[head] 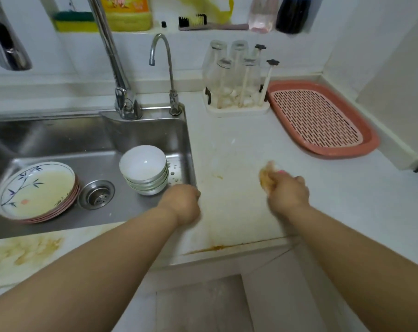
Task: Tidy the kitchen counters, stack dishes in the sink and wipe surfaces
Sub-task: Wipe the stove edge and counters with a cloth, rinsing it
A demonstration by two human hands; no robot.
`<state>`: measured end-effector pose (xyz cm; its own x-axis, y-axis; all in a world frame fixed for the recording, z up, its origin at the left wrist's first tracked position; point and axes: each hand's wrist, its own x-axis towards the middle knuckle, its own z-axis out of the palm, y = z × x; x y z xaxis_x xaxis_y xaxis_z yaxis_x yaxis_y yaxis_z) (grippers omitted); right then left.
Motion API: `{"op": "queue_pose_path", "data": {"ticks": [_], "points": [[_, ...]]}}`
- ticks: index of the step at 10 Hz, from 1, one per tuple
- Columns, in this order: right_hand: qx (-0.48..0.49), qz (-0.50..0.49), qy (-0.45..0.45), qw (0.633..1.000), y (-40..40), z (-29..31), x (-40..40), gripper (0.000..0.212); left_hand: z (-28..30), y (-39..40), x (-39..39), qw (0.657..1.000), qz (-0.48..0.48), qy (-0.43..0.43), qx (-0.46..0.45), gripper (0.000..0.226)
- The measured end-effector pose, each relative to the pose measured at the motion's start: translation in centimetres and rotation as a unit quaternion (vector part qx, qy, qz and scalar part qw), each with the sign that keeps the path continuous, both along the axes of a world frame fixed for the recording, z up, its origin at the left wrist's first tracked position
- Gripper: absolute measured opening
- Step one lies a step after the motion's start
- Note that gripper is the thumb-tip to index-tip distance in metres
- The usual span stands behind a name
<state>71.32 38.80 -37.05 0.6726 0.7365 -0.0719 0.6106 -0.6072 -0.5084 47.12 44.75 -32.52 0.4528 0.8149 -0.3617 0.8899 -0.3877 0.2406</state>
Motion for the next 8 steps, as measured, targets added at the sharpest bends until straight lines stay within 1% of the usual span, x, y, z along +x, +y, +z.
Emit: {"op": "queue_pose_path", "data": {"ticks": [1, 2, 3, 4, 5, 6, 7, 8], "points": [[-0.021, -0.026, -0.013, 0.999, 5.0, 0.0, -1.1, 0.053, -0.3, 0.2, 0.1, 1.000, 0.014, -0.004, -0.006, 0.037], [-0.042, 0.249, -0.062, 0.966, 6.3, 1.0, -8.2, 0.044, -0.3, 0.5, 0.2, 0.999, 0.030, -0.016, -0.009, 0.034], [0.006, 0.369, -0.113, 0.922, 2.7, 0.4, -10.2, 0.052, 0.1, 0.8, 0.6, 0.999, 0.046, -0.016, -0.014, 0.033], [0.023, 0.340, -0.120, 0.932, 0.1, 0.1, -6.3, 0.050, 0.5, 0.8, 0.8, 0.998, 0.050, -0.017, -0.030, 0.038], [-0.023, 0.122, -0.073, 0.990, 4.1, 0.4, -0.7, 0.046, 0.8, 0.9, 0.7, 0.999, 0.034, -0.010, -0.036, 0.046], [-0.082, 0.124, -0.090, 0.985, 8.6, 1.2, -2.9, 0.046, 0.6, 1.8, 0.5, 0.998, 0.033, -0.011, -0.054, 0.056], [-0.051, 0.272, -0.105, 0.955, 8.7, 1.2, -8.5, 0.048, 0.7, 2.8, 0.7, 0.996, 0.031, -0.037, -0.072, 0.060], [-0.026, 0.355, -0.133, 0.925, 4.1, 0.9, -9.8, 0.053, 1.1, 4.2, 1.0, 0.995, 0.018, -0.039, -0.088, 0.050]]}}
